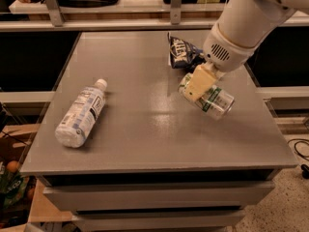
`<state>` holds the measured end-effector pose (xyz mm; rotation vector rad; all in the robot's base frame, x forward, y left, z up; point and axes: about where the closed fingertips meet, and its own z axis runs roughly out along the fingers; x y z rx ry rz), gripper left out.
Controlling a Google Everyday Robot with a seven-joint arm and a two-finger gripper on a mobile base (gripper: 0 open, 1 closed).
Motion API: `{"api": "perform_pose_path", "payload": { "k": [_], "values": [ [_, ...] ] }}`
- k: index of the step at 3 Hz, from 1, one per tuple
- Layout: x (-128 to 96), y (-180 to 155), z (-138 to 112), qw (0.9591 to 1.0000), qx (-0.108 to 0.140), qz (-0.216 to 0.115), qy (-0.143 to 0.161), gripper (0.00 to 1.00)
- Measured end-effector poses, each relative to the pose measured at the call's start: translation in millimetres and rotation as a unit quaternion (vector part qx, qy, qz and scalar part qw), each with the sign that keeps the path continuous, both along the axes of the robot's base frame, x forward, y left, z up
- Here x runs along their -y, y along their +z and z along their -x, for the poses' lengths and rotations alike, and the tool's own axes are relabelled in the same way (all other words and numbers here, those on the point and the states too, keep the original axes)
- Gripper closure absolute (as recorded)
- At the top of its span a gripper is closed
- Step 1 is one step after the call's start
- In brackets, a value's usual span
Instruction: Move 7up can near blue plastic bottle
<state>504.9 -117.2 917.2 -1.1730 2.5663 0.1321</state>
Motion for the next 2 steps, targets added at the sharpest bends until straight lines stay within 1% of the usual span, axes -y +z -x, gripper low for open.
{"api": "perform_pose_path", "payload": {
  "k": [1,2],
  "values": [
    [0,0,0,1.0,0.0,0.0,0.0,1.0],
    [-29,0,0,0.9985,0.013,0.031,0.042,1.0]
  ]
}}
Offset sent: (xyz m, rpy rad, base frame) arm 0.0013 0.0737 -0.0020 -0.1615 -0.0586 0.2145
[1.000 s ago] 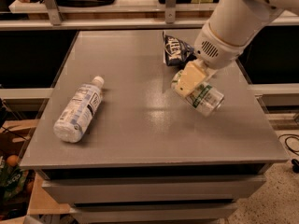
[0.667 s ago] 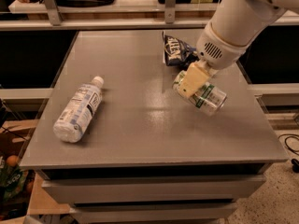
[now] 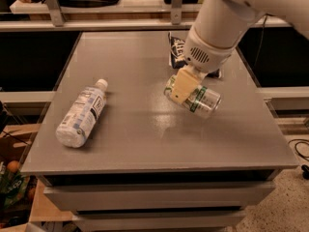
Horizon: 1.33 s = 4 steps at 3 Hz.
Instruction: Move 7up can near blue plastic bottle
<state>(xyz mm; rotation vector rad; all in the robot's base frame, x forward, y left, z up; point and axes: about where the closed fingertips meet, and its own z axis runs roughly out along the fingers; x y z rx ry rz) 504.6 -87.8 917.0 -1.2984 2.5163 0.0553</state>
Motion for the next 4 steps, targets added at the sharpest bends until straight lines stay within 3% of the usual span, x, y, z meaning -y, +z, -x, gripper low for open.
{"api": "perform_pose_path", "payload": {
  "k": [1,2,4],
  "values": [
    [-43,-6,5,0.9968,0.009,0.044,0.066,1.0],
    [-82,-14,9,0.989,0.013,0.077,0.126,1.0],
    [-146,-26,12,0.971,0.005,0.105,0.215,1.0]
  ]
}}
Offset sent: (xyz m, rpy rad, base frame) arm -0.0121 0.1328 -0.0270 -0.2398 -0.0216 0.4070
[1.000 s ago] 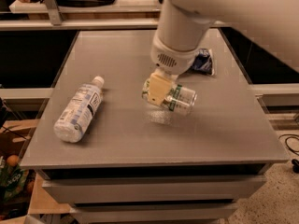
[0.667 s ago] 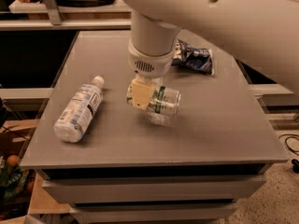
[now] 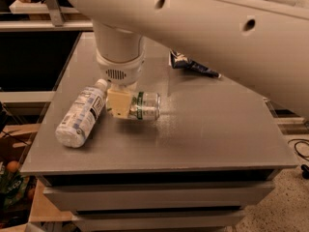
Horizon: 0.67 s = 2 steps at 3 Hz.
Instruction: Move 7up can near blue plastic bottle
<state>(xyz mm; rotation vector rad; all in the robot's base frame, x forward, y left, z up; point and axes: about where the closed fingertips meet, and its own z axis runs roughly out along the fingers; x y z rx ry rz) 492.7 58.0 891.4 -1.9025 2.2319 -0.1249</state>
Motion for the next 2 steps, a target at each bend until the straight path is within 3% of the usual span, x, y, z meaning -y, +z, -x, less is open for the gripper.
{"api": "perform_pose_path", "payload": {
  "k": [2],
  "values": [
    [-38,-10,-2,0.9986,-0.022,0.008,0.048,0.58]
  ]
}}
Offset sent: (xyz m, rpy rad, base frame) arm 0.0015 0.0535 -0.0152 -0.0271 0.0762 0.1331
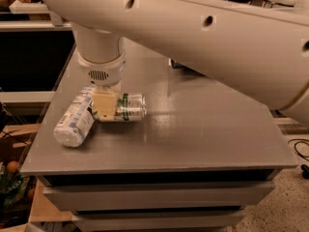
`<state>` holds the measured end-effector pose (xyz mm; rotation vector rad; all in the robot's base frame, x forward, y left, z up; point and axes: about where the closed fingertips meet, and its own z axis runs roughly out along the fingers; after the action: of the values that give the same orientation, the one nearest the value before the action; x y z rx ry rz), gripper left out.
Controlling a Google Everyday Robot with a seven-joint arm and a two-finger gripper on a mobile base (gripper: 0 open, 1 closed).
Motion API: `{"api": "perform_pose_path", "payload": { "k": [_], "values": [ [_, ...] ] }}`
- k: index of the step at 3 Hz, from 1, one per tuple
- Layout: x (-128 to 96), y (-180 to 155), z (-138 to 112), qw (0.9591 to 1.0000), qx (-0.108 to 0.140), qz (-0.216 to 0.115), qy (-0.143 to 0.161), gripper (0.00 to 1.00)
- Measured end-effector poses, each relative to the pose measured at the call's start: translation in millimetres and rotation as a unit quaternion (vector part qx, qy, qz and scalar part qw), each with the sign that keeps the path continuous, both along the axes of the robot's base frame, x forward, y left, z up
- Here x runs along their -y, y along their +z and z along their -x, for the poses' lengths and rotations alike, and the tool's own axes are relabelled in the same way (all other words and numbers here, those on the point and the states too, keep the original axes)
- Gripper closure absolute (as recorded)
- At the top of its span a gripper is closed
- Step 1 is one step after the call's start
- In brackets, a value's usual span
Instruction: Move 7up can near blue plastic bottle
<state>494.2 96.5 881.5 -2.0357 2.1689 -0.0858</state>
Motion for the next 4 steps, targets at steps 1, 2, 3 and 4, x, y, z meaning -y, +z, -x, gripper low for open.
{"api": "perform_pose_path", "payload": {
  "k": [1,2,3,4],
  "values": [
    [-7.2,-2.9,-0.5,1.0,-0.006,0.001,0.007,0.35],
    [-11.3,-5.2,-0.7,0.9999,-0.01,0.003,0.011,0.12],
    [-13.6,-6.5,-0.7,0.9998,-0.013,0.004,0.015,0.0],
    [-14.8,-6.9,-0.8,0.9997,-0.015,0.005,0.017,0.0]
  ]
}}
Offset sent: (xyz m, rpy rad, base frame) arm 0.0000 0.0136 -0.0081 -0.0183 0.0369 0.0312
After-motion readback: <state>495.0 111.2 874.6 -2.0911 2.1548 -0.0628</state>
